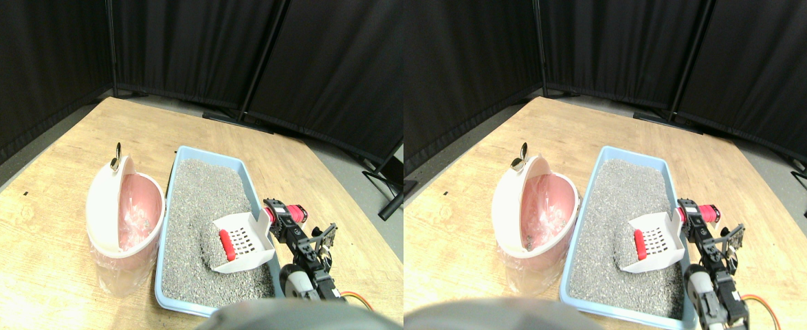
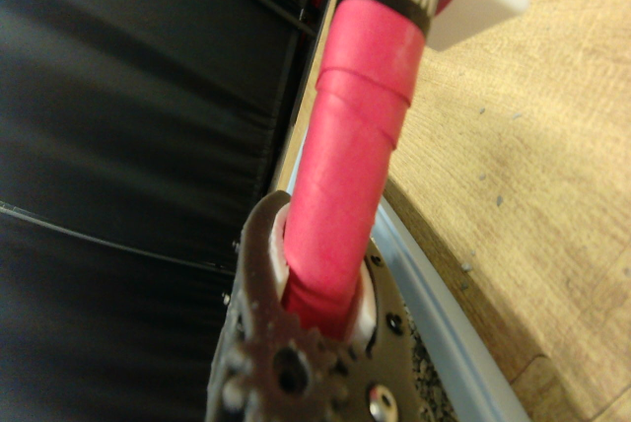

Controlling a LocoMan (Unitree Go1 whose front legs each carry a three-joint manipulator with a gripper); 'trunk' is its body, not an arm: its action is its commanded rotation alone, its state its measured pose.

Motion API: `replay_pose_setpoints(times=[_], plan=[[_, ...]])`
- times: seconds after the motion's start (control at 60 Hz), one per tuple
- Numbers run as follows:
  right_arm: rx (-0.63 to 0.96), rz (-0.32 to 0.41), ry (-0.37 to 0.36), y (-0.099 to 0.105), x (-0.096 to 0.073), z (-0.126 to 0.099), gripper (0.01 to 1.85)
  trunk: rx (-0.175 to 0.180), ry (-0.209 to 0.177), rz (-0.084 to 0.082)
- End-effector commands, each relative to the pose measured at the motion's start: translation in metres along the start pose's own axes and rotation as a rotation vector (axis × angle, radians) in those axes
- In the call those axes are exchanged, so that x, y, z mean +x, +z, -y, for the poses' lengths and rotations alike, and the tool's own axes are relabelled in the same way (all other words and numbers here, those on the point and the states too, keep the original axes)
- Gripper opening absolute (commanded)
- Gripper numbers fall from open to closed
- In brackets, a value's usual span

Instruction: Scoop (unimanual)

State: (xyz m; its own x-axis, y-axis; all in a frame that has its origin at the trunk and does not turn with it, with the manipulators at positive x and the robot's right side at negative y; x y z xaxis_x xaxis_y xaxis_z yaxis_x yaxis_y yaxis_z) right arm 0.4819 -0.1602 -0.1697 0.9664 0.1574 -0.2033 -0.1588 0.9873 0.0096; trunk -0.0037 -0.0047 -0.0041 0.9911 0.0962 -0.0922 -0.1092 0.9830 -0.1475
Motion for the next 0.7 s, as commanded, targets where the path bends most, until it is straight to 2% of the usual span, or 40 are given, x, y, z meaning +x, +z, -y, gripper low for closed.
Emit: replay_pose_setpoints(times=[0.017,0.067,0.183,0.3,0.367,0.417,0.533,0.667,0.7], plan=[[0.039,0.120,0.011,0.020,-0.005,0.002,0.05,-0.018,0.001,-0.015],[0.062,0.131,0.012,0.024,-0.006,0.003,0.05,-0.019,-0.002,-0.013],[0.129,0.218,0.053,0.034,-0.008,0.009,0.05,-0.016,-0.006,-0.004],[0.215,0.239,0.068,0.041,-0.009,0.012,0.05,-0.015,-0.008,0.000],[0.296,0.233,0.030,0.047,-0.010,0.013,0.05,-0.015,-0.007,0.003],[0.293,0.240,0.055,0.051,-0.009,0.014,0.05,-0.015,-0.006,0.003],[0.303,0.235,0.050,0.059,-0.007,0.013,0.05,-0.016,-0.005,0.004],[0.460,0.223,0.002,0.067,-0.002,0.007,0.05,-0.016,-0.005,0.004],[0.490,0.214,0.006,0.068,0.000,0.006,0.05,-0.026,0.008,0.007]])
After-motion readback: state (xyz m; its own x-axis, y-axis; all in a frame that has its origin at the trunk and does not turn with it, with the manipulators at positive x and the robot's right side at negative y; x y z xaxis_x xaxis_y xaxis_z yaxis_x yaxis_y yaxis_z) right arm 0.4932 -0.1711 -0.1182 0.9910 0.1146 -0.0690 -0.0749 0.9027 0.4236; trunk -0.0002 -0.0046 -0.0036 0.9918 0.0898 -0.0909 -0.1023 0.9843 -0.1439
